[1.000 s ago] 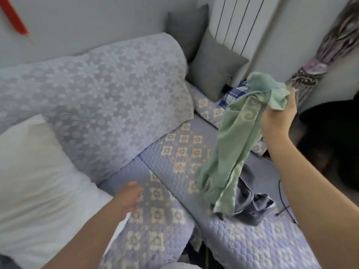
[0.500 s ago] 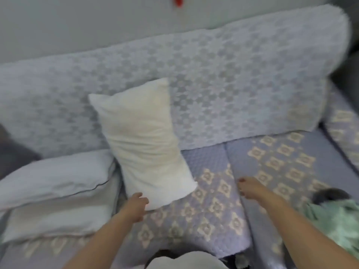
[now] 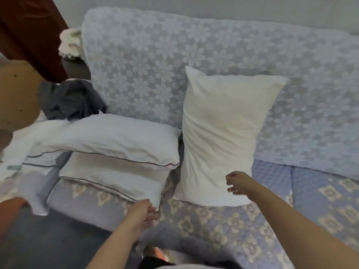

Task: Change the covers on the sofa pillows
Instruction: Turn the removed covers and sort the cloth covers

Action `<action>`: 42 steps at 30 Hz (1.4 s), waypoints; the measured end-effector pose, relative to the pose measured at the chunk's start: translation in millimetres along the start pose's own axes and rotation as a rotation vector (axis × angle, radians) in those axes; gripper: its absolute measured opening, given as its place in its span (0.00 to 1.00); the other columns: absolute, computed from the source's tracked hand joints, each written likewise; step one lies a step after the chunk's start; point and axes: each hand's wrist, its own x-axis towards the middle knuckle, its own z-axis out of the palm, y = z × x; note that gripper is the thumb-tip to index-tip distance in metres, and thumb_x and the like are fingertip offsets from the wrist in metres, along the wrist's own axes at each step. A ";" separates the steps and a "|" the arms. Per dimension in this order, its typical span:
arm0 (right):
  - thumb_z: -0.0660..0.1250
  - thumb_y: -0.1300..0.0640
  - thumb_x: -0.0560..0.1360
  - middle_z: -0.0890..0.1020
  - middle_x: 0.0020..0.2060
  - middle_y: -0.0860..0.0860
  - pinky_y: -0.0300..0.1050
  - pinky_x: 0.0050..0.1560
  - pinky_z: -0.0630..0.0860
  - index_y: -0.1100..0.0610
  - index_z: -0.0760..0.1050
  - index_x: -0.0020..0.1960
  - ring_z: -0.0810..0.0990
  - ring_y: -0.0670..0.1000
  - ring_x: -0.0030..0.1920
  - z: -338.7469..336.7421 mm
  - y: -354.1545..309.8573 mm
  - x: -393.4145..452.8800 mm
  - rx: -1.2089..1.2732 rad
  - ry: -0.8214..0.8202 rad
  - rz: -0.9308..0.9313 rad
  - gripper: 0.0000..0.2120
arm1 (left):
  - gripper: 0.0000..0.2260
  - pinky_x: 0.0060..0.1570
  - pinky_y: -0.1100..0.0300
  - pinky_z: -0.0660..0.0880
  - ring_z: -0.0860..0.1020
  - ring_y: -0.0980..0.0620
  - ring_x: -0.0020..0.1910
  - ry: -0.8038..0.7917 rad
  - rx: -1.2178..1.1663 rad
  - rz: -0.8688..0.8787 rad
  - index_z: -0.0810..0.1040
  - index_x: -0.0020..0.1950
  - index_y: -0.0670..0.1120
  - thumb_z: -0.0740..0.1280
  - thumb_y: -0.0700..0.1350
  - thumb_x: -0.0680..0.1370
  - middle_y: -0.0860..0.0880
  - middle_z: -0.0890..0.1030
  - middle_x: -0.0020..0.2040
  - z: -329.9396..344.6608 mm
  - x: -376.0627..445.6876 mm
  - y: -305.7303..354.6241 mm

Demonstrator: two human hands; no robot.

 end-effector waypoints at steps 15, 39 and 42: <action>0.62 0.66 0.79 0.80 0.40 0.60 0.45 0.34 0.72 0.65 0.77 0.51 0.76 0.54 0.31 224.2 -154.2 -33.4 0.109 -0.011 -0.057 0.06 | 0.05 0.35 0.58 0.74 0.82 0.49 0.32 0.078 -0.070 0.075 0.78 0.50 0.43 0.65 0.43 0.82 0.46 0.83 0.36 -259.2 76.1 131.4; 0.64 0.62 0.80 0.81 0.40 0.56 0.43 0.39 0.78 0.60 0.76 0.50 0.79 0.52 0.35 631.0 -379.3 -49.6 0.065 -0.214 -0.108 0.03 | 0.12 0.62 0.53 0.73 0.77 0.41 0.62 0.290 0.464 0.200 0.78 0.61 0.41 0.63 0.43 0.80 0.41 0.79 0.61 -588.8 239.8 178.8; 0.64 0.64 0.80 0.80 0.39 0.57 0.42 0.36 0.75 0.62 0.76 0.50 0.78 0.51 0.31 680.3 -390.9 -53.7 0.050 -0.215 -0.014 0.03 | 0.19 0.64 0.48 0.73 0.75 0.38 0.64 0.267 0.754 0.181 0.74 0.69 0.49 0.61 0.50 0.79 0.40 0.75 0.67 -639.0 279.5 204.9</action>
